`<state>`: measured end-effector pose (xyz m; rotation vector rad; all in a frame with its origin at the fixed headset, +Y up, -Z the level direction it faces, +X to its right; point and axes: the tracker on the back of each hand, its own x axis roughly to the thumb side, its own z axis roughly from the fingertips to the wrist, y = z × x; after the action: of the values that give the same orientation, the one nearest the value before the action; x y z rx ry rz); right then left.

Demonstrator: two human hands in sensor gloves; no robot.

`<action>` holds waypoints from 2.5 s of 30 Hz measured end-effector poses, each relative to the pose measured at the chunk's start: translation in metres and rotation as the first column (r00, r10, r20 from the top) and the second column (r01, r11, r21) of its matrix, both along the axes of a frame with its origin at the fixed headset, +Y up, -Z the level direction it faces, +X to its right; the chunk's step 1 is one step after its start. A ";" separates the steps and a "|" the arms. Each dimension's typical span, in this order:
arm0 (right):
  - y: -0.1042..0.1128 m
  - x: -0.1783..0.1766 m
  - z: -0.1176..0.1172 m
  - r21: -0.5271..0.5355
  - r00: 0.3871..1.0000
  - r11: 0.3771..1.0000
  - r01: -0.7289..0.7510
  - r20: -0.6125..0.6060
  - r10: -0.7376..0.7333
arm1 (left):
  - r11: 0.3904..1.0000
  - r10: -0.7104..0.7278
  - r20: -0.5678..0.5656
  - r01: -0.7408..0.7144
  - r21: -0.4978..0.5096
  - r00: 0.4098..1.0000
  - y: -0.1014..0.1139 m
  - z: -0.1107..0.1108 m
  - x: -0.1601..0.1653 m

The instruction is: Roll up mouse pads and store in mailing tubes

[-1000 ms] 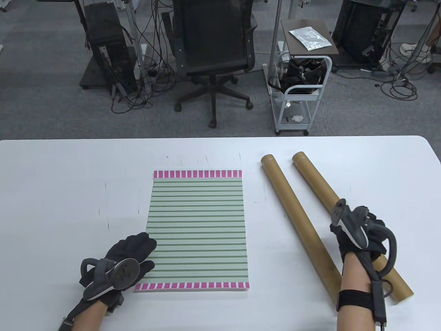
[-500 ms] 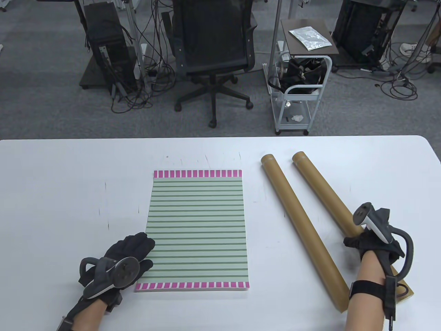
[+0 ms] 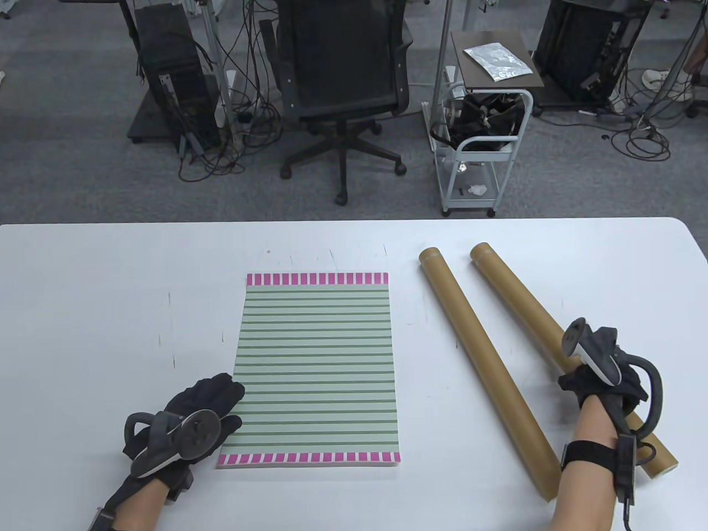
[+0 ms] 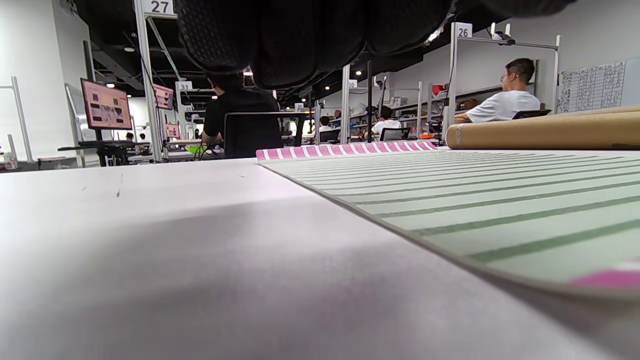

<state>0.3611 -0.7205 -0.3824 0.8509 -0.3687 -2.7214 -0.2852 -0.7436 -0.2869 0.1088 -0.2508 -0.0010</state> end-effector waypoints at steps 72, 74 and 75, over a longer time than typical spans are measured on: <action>0.034 -0.193 0.133 0.579 0.717 0.788 0.209 -0.639 0.279 | 0.965 0.258 -0.208 -0.264 0.000 0.943 0.025 -0.003 -0.066; 0.034 -0.194 0.134 0.581 0.712 0.792 0.186 -0.635 0.299 | 0.981 0.182 -0.244 -0.194 -0.026 0.952 0.022 -0.004 -0.064; 0.034 -0.194 0.134 0.582 0.712 0.793 0.179 -0.633 0.303 | 0.988 0.134 -0.247 -0.149 -0.042 0.960 0.020 -0.005 -0.062</action>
<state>0.1673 -0.6869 -0.2485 -0.1550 0.7382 -2.8364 -0.3470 -0.7237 -0.2923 0.0657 0.0037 0.1352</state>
